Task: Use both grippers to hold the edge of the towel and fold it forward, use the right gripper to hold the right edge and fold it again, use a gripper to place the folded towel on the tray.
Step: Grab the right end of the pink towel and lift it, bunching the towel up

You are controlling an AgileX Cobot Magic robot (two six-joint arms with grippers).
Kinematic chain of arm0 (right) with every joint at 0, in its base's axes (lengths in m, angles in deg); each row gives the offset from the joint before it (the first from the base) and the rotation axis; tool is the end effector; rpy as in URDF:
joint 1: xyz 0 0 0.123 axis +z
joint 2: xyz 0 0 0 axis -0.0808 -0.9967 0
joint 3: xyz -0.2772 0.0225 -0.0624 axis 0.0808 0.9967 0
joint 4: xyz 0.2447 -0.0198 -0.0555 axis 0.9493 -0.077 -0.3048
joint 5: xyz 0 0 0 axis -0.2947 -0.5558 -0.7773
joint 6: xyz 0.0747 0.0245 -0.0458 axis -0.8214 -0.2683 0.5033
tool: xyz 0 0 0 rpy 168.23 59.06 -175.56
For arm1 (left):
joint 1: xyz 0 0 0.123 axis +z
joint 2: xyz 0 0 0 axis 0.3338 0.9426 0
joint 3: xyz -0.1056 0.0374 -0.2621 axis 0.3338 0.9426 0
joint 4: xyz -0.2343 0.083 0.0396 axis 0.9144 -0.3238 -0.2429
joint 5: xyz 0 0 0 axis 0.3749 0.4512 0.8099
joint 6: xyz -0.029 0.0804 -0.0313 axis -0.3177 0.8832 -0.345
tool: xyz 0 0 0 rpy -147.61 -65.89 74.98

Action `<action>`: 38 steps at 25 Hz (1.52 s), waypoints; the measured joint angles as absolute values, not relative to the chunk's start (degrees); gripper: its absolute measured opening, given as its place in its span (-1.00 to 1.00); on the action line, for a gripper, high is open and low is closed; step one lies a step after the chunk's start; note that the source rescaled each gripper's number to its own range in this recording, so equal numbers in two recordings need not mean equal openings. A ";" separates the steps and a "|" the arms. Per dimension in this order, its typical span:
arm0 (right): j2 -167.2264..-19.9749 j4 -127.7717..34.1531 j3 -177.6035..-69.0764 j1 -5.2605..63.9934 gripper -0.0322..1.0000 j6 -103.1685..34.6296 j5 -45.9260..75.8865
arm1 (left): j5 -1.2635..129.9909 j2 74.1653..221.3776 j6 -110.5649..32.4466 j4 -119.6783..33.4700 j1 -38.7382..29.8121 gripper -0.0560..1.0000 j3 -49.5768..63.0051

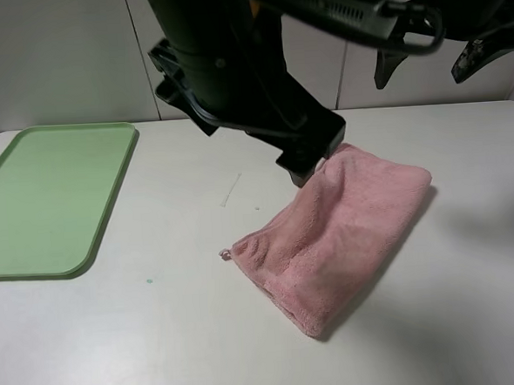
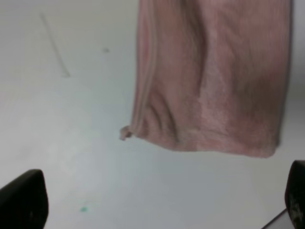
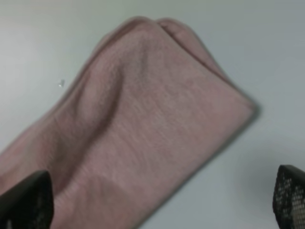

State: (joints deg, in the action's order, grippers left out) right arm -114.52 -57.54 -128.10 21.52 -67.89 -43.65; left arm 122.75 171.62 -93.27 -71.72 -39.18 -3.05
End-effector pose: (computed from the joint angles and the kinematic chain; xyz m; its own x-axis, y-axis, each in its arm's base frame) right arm 0.3250 0.0944 0.3192 -0.9433 -0.1106 -0.3129 -0.1195 0.9928 0.0093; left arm 0.2066 -0.2989 0.3294 -0.6305 0.6156 -0.4729 0.6538 0.7495 0.1040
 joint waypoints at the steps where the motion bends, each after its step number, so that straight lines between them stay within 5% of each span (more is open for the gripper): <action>1: -114.01 -57.86 -128.10 21.52 1.00 -66.80 -44.34 | 122.62 169.91 -93.86 -72.82 -39.18 1.00 -2.02; 21: -112.36 -57.05 -128.10 21.52 1.00 -58.06 -45.49 | 99.03 114.62 -98.43 -76.43 -39.18 1.00 49.69; 30: -112.36 -57.05 -128.10 21.52 1.00 -57.93 -45.44 | 108.86 87.30 -85.28 -62.49 -39.18 1.00 54.55; 38: -112.36 -57.05 -128.10 21.52 1.00 -57.93 -44.83 | 113.40 80.36 -81.68 -62.64 -39.18 1.00 57.27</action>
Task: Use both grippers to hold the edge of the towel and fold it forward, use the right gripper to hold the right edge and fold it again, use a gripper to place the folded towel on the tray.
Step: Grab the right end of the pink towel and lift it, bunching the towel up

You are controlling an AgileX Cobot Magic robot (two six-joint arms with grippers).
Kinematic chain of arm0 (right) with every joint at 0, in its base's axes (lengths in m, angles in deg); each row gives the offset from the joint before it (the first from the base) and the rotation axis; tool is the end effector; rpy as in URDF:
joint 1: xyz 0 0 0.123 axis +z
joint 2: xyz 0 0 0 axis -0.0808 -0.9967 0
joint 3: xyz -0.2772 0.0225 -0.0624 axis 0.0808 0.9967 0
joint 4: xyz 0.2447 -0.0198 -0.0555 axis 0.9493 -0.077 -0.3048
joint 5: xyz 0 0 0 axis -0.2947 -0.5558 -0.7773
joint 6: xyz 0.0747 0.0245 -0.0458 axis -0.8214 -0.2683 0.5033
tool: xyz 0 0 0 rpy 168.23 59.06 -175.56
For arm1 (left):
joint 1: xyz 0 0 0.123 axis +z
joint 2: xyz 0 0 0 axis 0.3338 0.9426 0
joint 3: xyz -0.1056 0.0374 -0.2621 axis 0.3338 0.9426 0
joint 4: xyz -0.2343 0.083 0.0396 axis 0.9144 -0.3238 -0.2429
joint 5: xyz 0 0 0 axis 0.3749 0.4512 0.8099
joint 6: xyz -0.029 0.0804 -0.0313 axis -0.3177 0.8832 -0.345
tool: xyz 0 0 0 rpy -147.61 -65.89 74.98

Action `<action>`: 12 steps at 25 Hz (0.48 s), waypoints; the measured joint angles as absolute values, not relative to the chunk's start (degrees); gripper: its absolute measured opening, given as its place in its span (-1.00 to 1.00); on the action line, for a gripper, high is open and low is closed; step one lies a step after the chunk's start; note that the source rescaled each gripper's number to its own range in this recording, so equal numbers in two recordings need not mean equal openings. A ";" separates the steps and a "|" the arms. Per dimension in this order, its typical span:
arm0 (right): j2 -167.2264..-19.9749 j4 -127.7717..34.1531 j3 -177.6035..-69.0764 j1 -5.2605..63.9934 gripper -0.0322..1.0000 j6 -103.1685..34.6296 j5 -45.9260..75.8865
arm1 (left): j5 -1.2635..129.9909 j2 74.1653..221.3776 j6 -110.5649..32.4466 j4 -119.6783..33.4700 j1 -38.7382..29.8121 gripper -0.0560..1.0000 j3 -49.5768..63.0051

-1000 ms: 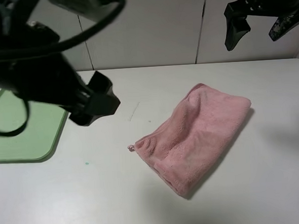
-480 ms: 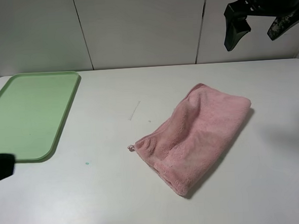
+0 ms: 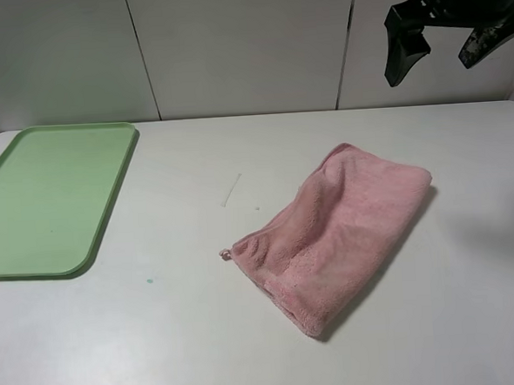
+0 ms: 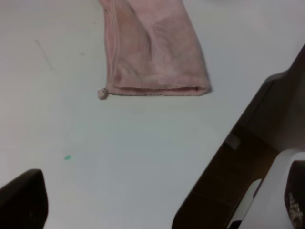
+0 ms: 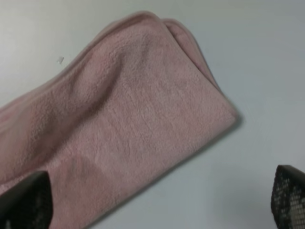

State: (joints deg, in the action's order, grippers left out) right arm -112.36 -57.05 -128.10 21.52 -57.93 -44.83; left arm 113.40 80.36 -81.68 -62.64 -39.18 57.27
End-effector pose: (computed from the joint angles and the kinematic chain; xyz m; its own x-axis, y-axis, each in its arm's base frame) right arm 0.3158 0.0923 0.3311 -0.9044 -0.2752 -0.3261 -0.2789 0.9596 -0.0363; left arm 0.0148 -0.0094 0.2902 -0.2839 0.3025 -0.9099 0.7902 0.6114 -0.0433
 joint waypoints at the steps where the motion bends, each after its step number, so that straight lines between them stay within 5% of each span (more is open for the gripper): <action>1: -112.36 -56.99 -128.10 21.52 1.00 -57.93 -44.77 | 113.00 80.28 -81.62 -62.92 -39.18 1.00 57.41; 12: -112.36 -56.60 -128.10 21.52 1.00 -57.93 -44.65 | 112.53 80.22 -81.58 -65.36 -39.18 0.99 57.52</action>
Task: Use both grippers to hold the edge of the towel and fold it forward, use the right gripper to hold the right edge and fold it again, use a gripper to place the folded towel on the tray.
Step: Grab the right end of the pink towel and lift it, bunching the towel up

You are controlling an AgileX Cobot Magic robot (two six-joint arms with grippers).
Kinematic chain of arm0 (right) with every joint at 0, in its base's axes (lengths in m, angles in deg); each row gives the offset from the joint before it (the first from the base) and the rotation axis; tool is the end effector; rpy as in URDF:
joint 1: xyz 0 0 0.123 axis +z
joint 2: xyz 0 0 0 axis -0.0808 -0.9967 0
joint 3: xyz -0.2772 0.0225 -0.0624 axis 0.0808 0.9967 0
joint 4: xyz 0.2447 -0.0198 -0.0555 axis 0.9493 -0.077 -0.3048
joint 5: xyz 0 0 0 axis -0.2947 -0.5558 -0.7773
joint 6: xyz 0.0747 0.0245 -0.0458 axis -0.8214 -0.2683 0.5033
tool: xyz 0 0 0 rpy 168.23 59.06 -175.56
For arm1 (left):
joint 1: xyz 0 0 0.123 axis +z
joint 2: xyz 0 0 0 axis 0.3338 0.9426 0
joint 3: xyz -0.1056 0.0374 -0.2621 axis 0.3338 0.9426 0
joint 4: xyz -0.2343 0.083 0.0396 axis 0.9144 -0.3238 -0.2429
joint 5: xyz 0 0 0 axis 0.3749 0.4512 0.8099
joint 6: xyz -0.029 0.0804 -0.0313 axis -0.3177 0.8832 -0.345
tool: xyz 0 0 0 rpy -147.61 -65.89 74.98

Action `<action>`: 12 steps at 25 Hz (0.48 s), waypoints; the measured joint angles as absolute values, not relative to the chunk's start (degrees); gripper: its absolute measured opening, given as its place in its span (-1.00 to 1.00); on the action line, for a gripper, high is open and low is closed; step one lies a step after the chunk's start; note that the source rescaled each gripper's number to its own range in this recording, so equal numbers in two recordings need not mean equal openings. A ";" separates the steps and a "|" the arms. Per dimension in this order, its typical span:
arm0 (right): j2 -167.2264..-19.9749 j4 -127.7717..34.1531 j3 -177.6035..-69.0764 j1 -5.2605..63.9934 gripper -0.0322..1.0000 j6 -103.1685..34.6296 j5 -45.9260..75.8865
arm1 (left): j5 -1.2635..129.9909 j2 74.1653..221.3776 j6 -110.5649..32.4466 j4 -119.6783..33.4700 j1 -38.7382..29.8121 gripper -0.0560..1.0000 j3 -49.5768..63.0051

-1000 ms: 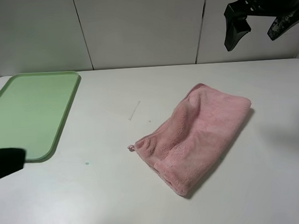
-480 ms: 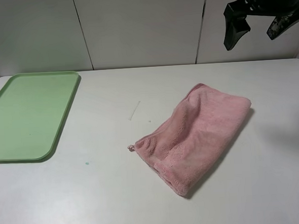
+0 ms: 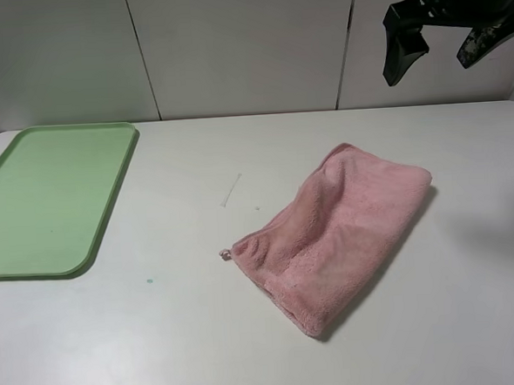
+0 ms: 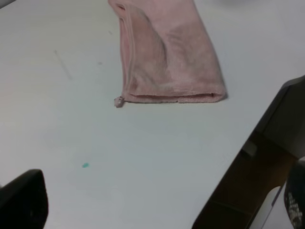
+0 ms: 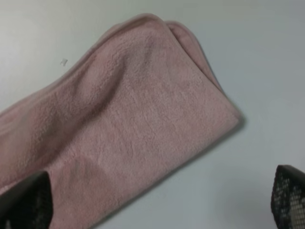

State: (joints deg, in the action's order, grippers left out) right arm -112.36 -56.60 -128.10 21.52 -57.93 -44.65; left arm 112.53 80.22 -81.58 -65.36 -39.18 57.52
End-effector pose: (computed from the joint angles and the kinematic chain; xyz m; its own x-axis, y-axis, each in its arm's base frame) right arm 0.3159 0.0930 0.3312 -0.9042 -0.2723 -0.3290 -0.2787 0.9599 -0.0284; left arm 0.0178 -0.0080 0.2906 -0.2492 0.3081 -0.9181 0.7787 0.6274 -0.0009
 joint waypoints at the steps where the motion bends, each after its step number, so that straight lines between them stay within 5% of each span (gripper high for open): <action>1: -112.36 -56.60 -128.10 21.52 1.00 -57.93 -44.65 | 112.53 80.22 -81.58 -65.63 -39.18 0.99 57.52; 12: -112.36 -56.56 -128.10 21.52 1.00 -57.74 -44.65 | 112.53 80.22 -81.21 -66.50 -35.30 0.99 57.52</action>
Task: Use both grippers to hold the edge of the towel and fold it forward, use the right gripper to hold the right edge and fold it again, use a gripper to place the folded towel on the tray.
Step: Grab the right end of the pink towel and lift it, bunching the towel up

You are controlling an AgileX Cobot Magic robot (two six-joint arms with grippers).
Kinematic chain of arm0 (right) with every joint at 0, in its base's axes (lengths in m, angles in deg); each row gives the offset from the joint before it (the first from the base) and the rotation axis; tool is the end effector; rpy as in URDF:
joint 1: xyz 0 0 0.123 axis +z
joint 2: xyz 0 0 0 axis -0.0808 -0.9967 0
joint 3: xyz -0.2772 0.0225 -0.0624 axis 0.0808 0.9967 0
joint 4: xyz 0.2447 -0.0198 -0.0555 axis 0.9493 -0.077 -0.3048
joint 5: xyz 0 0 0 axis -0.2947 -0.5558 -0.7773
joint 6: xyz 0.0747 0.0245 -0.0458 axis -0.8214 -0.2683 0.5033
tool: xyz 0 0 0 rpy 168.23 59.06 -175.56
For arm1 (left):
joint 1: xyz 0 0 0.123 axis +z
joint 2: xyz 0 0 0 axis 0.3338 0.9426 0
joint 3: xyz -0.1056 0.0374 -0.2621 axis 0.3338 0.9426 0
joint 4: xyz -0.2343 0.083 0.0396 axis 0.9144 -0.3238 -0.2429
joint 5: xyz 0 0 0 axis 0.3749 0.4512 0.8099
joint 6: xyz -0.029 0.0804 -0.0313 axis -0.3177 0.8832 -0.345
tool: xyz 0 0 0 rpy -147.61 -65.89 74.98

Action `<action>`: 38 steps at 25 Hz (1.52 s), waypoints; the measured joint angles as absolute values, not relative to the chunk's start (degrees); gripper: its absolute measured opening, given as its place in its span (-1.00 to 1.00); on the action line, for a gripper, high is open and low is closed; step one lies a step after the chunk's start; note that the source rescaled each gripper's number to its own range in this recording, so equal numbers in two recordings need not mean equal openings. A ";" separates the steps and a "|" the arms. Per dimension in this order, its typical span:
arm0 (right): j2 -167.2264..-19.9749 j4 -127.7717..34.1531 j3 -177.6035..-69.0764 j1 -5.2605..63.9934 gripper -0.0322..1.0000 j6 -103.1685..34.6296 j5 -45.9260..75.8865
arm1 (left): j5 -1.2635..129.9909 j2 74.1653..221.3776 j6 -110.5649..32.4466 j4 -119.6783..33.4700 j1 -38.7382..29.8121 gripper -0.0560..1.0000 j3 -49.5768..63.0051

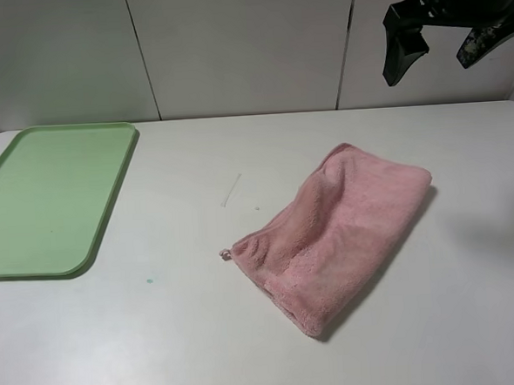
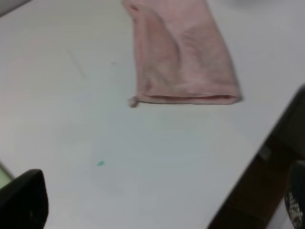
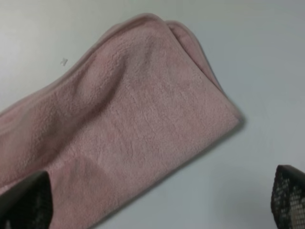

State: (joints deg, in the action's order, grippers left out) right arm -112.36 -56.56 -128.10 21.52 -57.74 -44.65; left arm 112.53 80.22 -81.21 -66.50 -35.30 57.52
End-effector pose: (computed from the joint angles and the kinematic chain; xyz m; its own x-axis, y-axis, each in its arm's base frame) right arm 0.3159 0.0931 0.3312 -0.9034 -0.2752 -0.3289 -0.2817 0.9591 -0.0288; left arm 0.0194 -0.0059 0.2908 -0.2544 0.3017 -0.9188 0.7296 0.6835 0.0224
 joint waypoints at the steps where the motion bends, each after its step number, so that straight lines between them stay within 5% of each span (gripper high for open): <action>1: -112.36 -56.56 -128.10 21.52 1.00 -57.69 -44.65 | 112.53 80.22 -81.18 -66.85 -33.17 0.98 57.52; 11: -112.36 -56.54 -128.10 21.52 1.00 -57.95 -44.65 | 112.48 80.22 -81.12 -67.11 -1.63 0.98 57.52; 18: -112.36 -56.42 -128.10 21.52 1.00 -59.48 -44.65 | 112.48 80.22 -81.06 -67.18 14.60 0.98 57.52; 38: -119.96 -56.36 -126.13 21.52 1.00 -42.94 -35.60 | 111.61 74.35 -81.05 -67.24 17.28 0.98 57.78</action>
